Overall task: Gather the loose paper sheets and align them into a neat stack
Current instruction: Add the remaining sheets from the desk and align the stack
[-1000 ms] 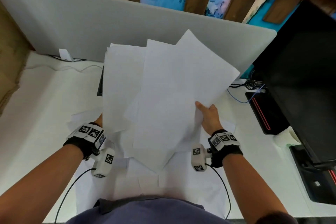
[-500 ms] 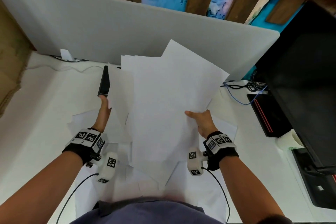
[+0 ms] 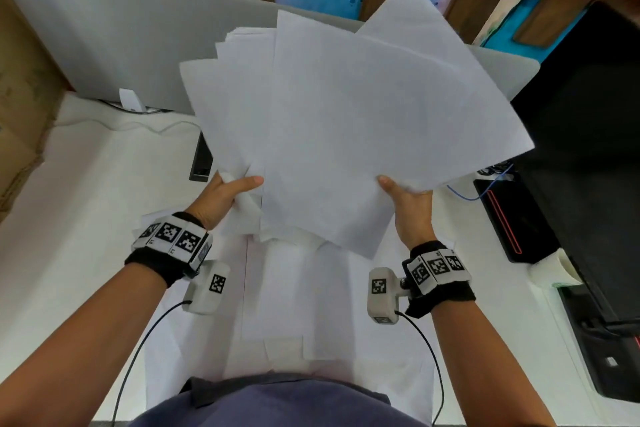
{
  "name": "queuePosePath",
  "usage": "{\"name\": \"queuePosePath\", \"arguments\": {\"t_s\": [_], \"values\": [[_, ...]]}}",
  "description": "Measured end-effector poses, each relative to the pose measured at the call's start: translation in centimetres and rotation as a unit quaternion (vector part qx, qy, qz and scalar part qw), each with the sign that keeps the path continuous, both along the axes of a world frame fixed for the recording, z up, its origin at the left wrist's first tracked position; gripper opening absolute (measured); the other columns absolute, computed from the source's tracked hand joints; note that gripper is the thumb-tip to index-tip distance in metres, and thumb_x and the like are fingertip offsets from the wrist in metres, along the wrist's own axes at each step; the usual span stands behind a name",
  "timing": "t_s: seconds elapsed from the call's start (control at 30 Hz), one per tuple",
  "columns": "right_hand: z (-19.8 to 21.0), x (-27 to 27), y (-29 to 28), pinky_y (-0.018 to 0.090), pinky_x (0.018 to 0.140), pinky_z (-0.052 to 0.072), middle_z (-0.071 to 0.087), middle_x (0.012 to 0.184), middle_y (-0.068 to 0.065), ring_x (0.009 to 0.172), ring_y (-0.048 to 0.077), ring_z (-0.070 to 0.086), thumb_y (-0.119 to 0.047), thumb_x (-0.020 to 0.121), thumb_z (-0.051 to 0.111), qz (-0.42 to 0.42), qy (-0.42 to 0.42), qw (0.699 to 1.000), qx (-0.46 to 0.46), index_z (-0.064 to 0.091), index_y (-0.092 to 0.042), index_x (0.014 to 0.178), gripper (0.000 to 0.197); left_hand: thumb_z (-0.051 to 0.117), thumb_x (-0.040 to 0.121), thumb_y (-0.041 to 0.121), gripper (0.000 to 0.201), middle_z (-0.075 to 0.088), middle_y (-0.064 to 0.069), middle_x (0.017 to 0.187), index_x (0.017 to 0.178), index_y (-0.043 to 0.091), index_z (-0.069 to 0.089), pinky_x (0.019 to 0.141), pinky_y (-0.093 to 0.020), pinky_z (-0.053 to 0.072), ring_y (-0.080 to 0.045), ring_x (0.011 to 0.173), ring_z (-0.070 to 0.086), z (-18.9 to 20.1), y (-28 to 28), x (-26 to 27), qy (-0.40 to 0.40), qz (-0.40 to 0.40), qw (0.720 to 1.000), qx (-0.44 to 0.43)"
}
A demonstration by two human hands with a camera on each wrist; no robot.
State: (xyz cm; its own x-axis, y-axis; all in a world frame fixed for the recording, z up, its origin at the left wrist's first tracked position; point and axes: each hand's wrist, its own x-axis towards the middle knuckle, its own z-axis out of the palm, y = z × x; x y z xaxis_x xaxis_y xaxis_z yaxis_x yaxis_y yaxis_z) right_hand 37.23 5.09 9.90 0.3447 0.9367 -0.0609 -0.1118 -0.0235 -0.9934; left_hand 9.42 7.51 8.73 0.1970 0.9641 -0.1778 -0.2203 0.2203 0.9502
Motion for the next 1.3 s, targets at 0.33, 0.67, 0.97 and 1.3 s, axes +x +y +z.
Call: {"name": "queuePosePath", "arguments": {"t_s": [0.33, 0.67, 0.97, 1.3], "values": [[-1.1, 0.1, -0.4, 0.019, 0.074, 0.052, 0.073, 0.087, -0.01, 0.086, 0.007, 0.068, -0.002, 0.066, 0.077, 0.111, -0.03, 0.993, -0.041, 0.062, -0.013, 0.103, 0.041, 0.082, 0.04, 0.042, 0.057, 0.072, 0.015, 0.086, 0.094, 0.027, 0.068, 0.081, -0.024, 0.051, -0.004, 0.088, 0.066, -1.8, -1.0, -1.2, -0.01, -0.004, 1.0, 0.012], [0.2, 0.2, 0.7, 0.034, 0.093, 0.051, 0.072, 0.099, -0.006, 0.101, 0.017, 0.066, -0.048, 0.037, 0.09, 0.136, 0.001, 0.99, -0.047, 0.061, -0.024, 0.104, 0.076, 0.086, 0.013, 0.064, 0.079, 0.07, 0.008, 0.088, 0.081, 0.026, 0.074, 0.075, -0.018, 0.054, -0.003, 0.083, 0.067, -1.2, 0.4, -2.3, -0.154, 0.051, 0.986, -0.032], [-2.6, -1.6, 1.1, 0.04, 0.093, 0.048, 0.062, 0.097, 0.007, 0.095, 0.023, 0.061, -0.007, 0.069, 0.08, 0.01, -0.026, 0.992, -0.119, 0.051, -0.009, 0.093, 0.037, 0.005, 0.097, 0.051, 0.067, 0.066, 0.011, 0.112, 0.117, 0.021, 0.062, 0.077, -0.009, 0.046, 0.0, 0.106, 0.06, 1.6, 0.0, -0.2, -0.225, 0.17, 0.957, -0.062], [-2.9, -0.8, 0.6, 0.034, 0.089, 0.051, 0.067, 0.102, 0.006, 0.098, 0.021, 0.063, -0.022, 0.065, 0.083, 0.026, -0.051, 0.991, -0.117, 0.059, -0.005, 0.109, 0.053, 0.046, 0.091, -0.009, 0.025, 0.051, -0.005, 0.073, 0.081, 0.013, 0.053, 0.064, -0.013, 0.041, 0.001, 0.066, 0.052, -3.3, -0.6, -3.4, 0.112, 0.026, 0.989, -0.094]]}}
